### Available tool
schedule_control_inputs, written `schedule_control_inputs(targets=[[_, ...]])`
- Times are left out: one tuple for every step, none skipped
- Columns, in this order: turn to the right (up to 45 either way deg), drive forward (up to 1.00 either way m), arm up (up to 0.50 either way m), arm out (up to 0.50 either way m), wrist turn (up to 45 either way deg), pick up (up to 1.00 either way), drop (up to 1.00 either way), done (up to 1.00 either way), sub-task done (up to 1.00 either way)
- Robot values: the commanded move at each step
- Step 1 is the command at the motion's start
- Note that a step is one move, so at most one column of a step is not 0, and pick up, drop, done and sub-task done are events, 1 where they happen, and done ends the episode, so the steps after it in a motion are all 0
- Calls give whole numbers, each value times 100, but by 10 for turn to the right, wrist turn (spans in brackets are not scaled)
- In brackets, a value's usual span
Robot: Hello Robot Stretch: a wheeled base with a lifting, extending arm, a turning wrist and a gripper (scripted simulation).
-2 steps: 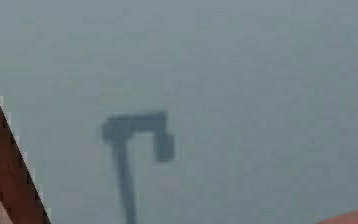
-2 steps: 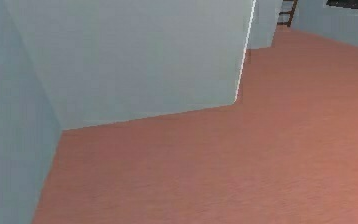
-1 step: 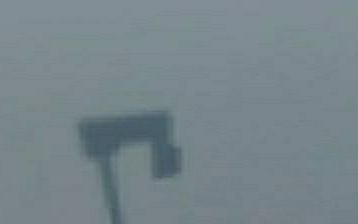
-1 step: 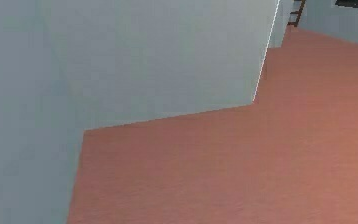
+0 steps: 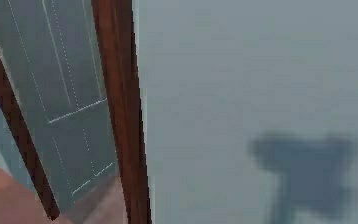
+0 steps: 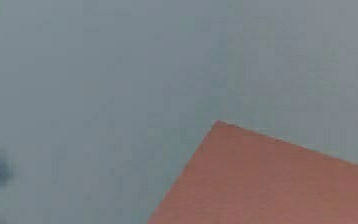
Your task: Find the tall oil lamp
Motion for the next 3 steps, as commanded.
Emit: schedule_control_inputs(targets=[[-300,0,0,0,0,0,0,0,0],[0,65,0,0,0,0,0,0,0],[-120,0,0,0,0,0,0,0,0]])
